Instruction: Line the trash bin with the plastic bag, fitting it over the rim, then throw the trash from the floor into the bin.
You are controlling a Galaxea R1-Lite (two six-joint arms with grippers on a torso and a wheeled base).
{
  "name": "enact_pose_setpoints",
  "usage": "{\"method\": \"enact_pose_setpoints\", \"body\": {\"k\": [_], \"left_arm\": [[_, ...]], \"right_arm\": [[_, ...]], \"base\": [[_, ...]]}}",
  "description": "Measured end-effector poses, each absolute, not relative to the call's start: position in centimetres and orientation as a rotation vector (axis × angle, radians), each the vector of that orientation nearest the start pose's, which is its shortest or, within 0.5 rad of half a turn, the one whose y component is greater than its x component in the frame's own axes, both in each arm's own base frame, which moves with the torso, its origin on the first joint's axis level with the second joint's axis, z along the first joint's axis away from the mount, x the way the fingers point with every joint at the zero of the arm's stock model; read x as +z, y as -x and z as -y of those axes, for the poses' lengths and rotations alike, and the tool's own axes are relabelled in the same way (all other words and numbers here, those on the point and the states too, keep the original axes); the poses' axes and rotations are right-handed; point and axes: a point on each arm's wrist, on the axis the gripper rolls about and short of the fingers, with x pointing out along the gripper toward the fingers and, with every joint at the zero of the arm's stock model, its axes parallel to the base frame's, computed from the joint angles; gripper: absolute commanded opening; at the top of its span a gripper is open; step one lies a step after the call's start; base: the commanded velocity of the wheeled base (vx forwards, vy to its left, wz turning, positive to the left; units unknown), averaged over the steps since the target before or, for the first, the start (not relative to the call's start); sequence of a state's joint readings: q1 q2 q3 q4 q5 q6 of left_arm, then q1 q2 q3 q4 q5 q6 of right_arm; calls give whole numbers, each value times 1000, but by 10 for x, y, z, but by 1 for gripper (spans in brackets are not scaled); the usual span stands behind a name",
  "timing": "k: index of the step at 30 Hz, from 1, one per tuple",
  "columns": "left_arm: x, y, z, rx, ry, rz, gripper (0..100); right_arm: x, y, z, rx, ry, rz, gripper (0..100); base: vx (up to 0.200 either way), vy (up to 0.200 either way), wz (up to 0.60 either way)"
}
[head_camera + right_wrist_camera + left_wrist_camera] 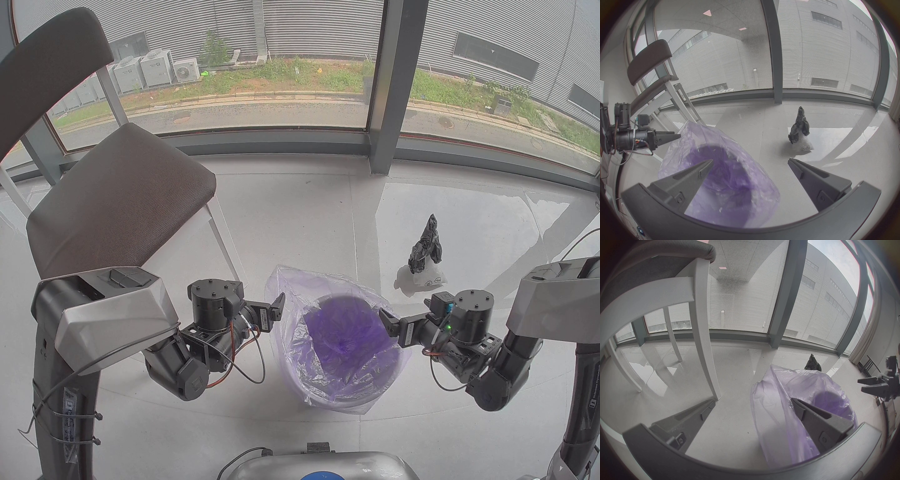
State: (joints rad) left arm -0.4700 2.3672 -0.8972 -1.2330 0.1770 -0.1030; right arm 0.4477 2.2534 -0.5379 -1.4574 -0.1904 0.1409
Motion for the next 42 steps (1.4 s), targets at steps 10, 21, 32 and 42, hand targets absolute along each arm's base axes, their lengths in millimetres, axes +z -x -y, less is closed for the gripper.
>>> {"method": "enact_pose_setpoints", "body": {"k": [10,21,32,42], "left_arm": [[14,-362,174,-266,17,-272,100],[-7,-376,187,-279,3,-310,100],[-31,-387,209,-313,-9,-342,100],[-53,-398,214,-310,-12,-370,100]], "right_arm": [[30,-355,-171,276,-55,-248,100],[15,-394,-183,274,-1,-234,100],[-1,-418,-157,215,25,-312,100],[1,-433,-148,187,11,-288,100]], "base": [[0,0,0],[0,0,0],[0,0,0],[0,0,0]]}}
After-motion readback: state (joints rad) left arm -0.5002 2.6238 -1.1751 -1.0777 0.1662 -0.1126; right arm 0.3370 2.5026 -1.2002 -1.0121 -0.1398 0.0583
